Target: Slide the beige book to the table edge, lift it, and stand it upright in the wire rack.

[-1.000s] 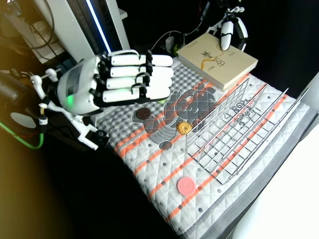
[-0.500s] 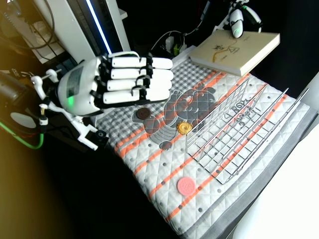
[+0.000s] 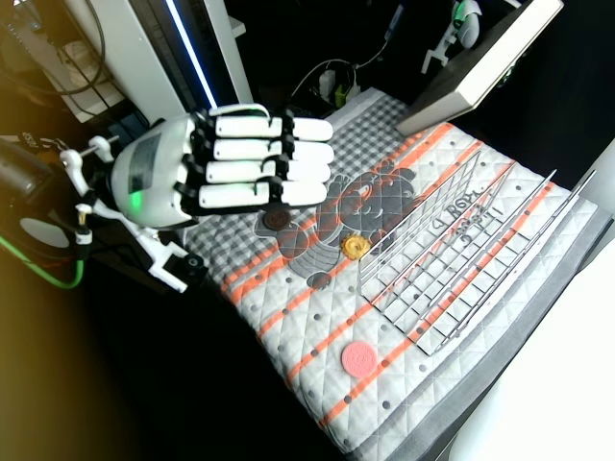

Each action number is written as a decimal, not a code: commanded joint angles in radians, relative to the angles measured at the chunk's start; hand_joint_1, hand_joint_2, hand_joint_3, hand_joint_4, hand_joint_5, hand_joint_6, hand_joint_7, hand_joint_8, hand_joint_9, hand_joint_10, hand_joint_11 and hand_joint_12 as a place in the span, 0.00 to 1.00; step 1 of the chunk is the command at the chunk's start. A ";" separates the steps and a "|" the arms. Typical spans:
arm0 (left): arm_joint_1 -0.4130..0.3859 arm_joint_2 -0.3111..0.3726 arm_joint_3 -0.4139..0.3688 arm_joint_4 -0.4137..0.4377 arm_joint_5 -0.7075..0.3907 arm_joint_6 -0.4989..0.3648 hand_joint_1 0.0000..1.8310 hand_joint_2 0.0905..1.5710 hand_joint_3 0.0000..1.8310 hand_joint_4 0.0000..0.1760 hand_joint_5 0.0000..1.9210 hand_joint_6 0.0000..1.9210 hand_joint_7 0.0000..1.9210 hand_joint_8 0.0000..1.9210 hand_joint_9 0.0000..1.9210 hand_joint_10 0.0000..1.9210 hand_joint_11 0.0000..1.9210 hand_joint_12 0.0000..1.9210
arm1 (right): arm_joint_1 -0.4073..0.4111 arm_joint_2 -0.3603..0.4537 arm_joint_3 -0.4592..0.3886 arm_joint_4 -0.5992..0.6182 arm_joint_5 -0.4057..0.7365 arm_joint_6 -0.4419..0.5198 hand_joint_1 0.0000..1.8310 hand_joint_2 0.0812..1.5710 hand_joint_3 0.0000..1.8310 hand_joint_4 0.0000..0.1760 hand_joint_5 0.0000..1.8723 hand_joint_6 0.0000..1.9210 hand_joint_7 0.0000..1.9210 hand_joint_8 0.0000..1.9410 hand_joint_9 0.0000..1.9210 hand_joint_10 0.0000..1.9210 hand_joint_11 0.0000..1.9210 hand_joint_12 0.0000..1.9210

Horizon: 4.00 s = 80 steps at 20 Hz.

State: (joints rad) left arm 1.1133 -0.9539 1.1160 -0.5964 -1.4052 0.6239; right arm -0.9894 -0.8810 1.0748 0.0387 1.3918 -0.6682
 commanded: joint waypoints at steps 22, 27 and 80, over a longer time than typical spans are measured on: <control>-0.659 -0.264 0.331 0.230 0.147 -0.042 0.76 0.65 0.00 0.00 0.53 0.44 0.57 0.38 0.56 0.52 0.49 0.50 | -0.009 -0.042 0.042 0.034 0.116 0.011 0.00 0.88 0.00 0.00 0.26 0.00 0.26 0.00 0.23 0.00 0.23 0.04; -0.721 -0.290 0.375 0.238 0.194 -0.024 0.76 0.66 0.00 0.00 0.53 0.41 0.56 0.41 0.57 0.54 0.52 0.56 | -0.009 -0.061 0.064 0.027 0.116 0.028 0.00 0.89 0.00 0.00 0.26 0.00 0.27 0.00 0.26 0.01 0.26 0.05; -0.636 -0.317 0.416 0.308 0.153 0.039 0.80 0.66 0.00 0.00 0.44 0.17 0.58 0.40 0.48 0.61 0.04 0.51 | -0.011 -0.092 0.099 -0.019 0.116 0.102 0.01 0.90 0.00 0.00 0.29 0.00 0.29 0.00 0.29 0.00 0.31 0.00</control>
State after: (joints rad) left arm 0.4908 -1.2831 1.5303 -0.2886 -1.1263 0.6800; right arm -1.0039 -0.9707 1.1721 -0.0025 1.3930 -0.5751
